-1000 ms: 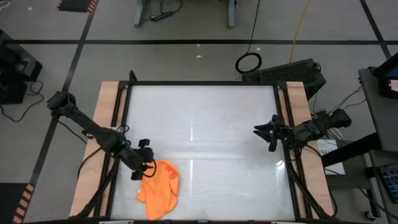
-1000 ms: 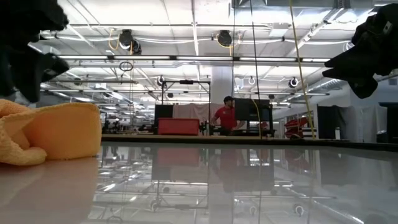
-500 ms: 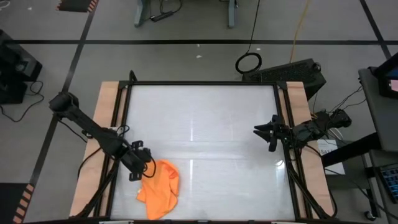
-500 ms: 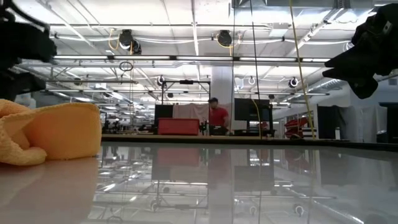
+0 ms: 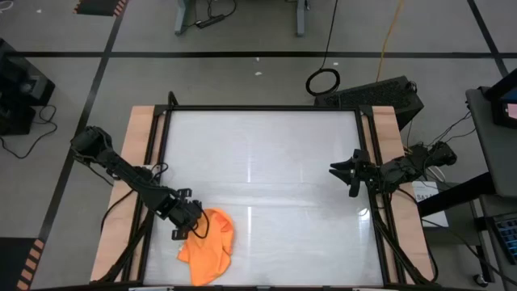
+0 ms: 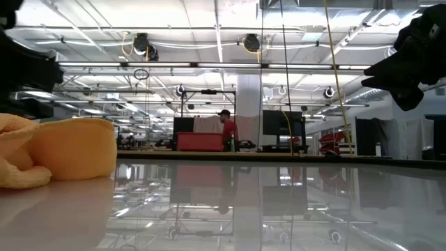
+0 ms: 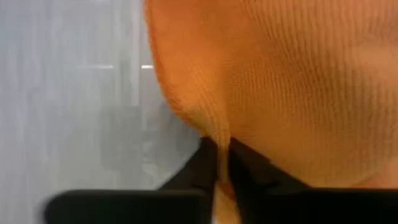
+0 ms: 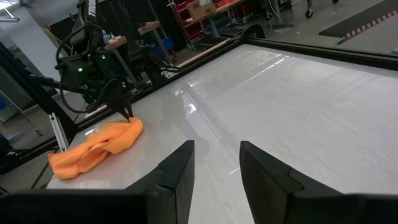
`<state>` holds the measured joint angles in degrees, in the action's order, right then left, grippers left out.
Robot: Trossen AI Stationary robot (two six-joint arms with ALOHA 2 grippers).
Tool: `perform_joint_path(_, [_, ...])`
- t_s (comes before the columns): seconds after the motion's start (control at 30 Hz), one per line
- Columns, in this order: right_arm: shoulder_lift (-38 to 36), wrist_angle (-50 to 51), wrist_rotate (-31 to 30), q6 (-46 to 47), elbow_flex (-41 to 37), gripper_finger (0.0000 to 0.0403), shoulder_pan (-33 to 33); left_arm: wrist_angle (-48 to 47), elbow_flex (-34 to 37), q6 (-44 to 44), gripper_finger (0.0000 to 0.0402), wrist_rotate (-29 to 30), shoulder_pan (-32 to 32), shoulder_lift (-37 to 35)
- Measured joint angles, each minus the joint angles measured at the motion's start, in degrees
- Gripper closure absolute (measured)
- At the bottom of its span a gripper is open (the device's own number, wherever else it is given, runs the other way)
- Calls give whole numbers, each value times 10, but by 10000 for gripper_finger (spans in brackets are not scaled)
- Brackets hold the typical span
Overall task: Roll towel
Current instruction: Fold the orange towel
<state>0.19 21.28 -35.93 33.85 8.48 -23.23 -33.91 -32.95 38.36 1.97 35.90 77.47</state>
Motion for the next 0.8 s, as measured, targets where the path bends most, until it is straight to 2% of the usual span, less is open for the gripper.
perform_joint_path(0.17, [0,0,0,0,0,284,0,-72,-55,-43,395,37,-34,-6])
perform_joint_path(0.43, [0,0,0,5,0,284,0,-178,-234,-194,398,171,-94,-6])
perform_joint_path(0.6, [0,0,0,3,0,284,0,-172,-352,-313,399,241,-129,-7])
perform_joint_path(0.8, [0,-4,0,-27,0,284,0,-113,-455,-445,400,245,-182,-7])
